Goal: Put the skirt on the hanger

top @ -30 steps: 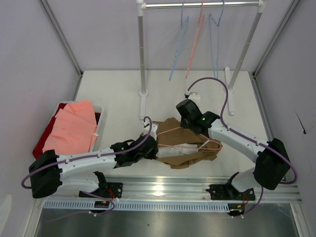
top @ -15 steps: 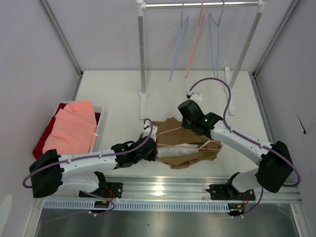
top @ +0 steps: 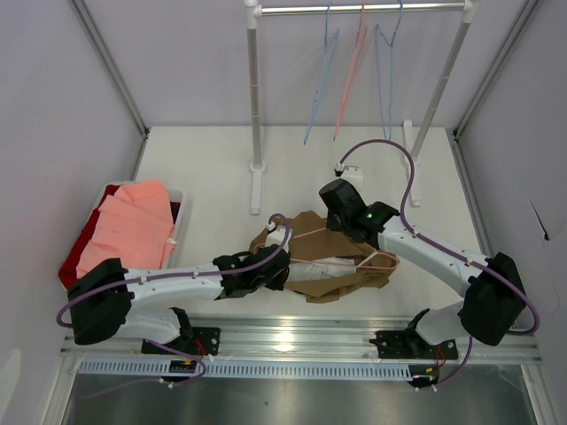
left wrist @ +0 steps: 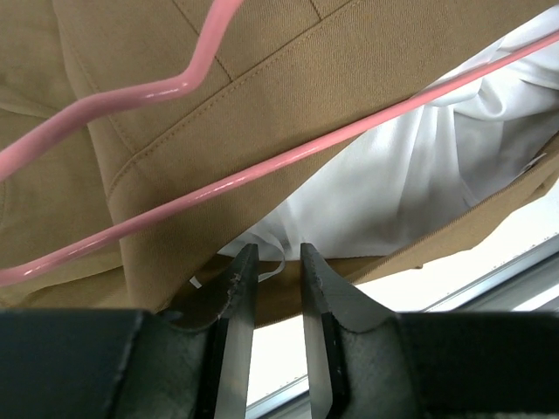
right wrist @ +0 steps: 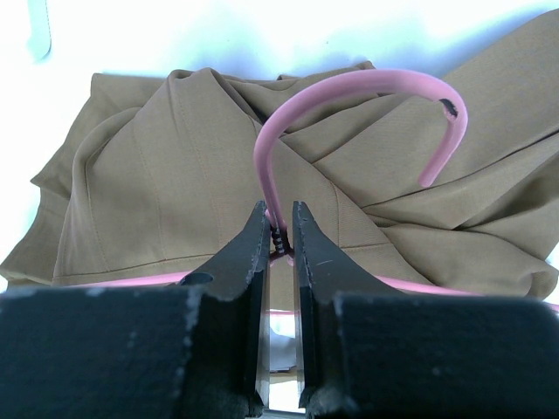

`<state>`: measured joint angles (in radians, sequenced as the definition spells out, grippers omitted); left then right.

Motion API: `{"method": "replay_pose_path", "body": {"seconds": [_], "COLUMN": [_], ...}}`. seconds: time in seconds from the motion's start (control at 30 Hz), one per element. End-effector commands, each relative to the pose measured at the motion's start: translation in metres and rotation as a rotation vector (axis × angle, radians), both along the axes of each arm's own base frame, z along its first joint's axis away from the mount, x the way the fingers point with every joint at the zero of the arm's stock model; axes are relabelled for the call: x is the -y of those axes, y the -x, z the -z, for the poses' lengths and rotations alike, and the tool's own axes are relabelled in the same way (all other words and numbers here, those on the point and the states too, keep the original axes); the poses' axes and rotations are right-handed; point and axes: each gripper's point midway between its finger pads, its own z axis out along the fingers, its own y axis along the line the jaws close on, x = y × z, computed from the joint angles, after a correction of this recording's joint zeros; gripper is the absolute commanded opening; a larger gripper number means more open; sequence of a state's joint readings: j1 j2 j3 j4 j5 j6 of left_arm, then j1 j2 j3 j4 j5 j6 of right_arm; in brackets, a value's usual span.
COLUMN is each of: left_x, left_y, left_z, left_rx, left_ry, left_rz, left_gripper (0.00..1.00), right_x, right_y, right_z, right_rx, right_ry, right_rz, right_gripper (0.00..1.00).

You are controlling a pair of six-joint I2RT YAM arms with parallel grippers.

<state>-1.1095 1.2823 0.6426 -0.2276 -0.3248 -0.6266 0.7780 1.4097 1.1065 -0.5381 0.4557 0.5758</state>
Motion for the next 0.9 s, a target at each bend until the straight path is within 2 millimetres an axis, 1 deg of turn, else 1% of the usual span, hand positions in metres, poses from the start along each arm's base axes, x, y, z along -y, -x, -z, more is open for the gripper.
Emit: {"method": "replay_pose_path", "body": {"seconds": [0.0, 0.17, 0.37, 0.47, 0.5, 0.53, 0.77, 0.83, 0.87], "left_x": [0.017, 0.017, 0.017, 0.015, 0.015, 0.015, 0.012, 0.012, 0.01], "left_y": [-0.007, -0.008, -0.009, -0.011, -0.011, -0.012, -0.014, -0.013, -0.012], "left_z": [-0.015, -0.01, -0.003, -0.001, -0.002, -0.005, -0.032, -0.037, -0.036], "left_rx": [0.032, 0.03, 0.025, 0.029, 0.031, 0.038, 0.083, 0.088, 0.084], "left_ry": [0.026, 0.003, -0.022, -0.039, -0.04, -0.035, 0.031, 0.053, 0.057], "left_rz": [0.023, 0.015, 0.005, -0.004, -0.006, -0.009, -0.017, -0.019, -0.021], "left_gripper": [0.29, 0.28, 0.21, 0.09, 0.02, 0.0, 0.0, 0.0, 0.0], "right_x": [0.0, 0.0, -0.002, -0.002, -0.002, -0.001, -0.001, 0.001, 0.001], "right_y": [-0.003, -0.004, -0.004, -0.004, -0.004, -0.004, -0.004, -0.003, -0.003], "right_z": [-0.012, -0.011, -0.01, -0.011, -0.011, -0.01, -0.012, -0.012, -0.012], "right_rx": [0.04, 0.039, 0.036, 0.038, 0.037, 0.035, 0.04, 0.041, 0.042], "right_ry": [-0.013, -0.01, -0.011, -0.012, -0.011, -0.009, -0.013, -0.01, -0.009], "right_rz": [0.015, 0.015, 0.01, 0.009, 0.009, 0.01, 0.015, 0.018, 0.019], "right_gripper": [0.0, 0.0, 0.0, 0.0, 0.0, 0.0, 0.0, 0.0, 0.0]}}
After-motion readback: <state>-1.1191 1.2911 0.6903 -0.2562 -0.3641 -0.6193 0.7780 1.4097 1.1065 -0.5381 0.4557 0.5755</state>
